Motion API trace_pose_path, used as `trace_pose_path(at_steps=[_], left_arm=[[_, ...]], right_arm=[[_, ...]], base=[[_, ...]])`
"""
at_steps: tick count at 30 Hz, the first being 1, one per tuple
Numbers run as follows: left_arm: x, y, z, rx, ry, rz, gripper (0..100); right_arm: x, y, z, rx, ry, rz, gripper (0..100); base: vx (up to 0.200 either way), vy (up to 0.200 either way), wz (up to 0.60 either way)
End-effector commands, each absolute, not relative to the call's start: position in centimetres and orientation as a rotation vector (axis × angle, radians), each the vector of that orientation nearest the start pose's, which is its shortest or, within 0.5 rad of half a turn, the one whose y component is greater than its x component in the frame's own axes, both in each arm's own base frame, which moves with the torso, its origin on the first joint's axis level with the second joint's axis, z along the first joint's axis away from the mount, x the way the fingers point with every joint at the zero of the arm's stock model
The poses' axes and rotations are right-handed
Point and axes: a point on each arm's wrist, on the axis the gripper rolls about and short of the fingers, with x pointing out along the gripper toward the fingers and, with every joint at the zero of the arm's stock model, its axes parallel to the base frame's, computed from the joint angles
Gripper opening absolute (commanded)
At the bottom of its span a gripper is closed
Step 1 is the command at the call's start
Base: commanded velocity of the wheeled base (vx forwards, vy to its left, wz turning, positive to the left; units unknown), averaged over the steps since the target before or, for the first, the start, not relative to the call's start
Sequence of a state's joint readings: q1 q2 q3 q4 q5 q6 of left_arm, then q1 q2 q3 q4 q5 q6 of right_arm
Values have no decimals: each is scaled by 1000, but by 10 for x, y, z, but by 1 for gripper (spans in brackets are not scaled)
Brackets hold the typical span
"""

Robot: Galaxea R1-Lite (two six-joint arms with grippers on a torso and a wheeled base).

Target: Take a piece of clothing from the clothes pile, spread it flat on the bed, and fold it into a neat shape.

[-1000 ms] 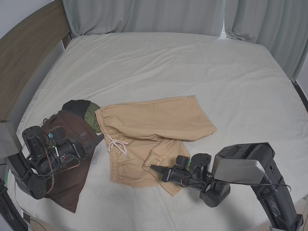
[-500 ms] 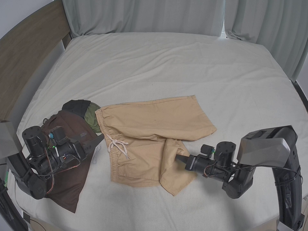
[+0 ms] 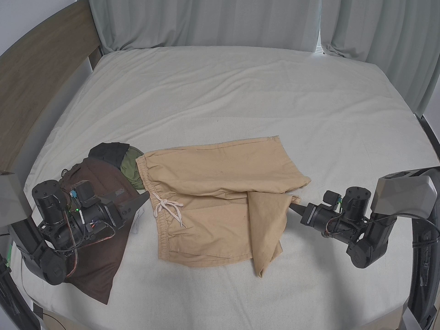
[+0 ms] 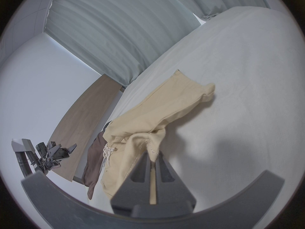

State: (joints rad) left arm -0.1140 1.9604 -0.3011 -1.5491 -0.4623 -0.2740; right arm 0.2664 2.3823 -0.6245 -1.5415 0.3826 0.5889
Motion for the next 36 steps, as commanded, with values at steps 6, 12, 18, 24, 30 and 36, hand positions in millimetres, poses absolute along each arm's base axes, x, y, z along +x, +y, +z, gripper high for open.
trace_pose_path(at_steps=[6, 12, 18, 24, 30, 36], left_arm=[[271, -41, 86, -286, 189, -558, 100], [271, -41, 86, -286, 189, -556, 100], [270, -41, 86, -286, 186, -557, 100], [270, -41, 86, -286, 187, -558, 100], [270, -42, 85, -286, 192, -559, 100], [270, -42, 85, -286, 194, -560, 100]], right_arm=[[346, 90, 5, 583, 379, 544, 0], [348, 86, 5, 583, 374, 532, 0], [354, 79, 5, 563, 347, 521, 0], [370, 66, 12, 560, 285, 506, 0], [381, 54, 7, 562, 263, 477, 0], [392, 47, 1, 563, 245, 461, 0]], base=[[0, 0, 0], [0, 0, 0], [0, 0, 0], [0, 0, 0], [0, 0, 0], [0, 0, 0]])
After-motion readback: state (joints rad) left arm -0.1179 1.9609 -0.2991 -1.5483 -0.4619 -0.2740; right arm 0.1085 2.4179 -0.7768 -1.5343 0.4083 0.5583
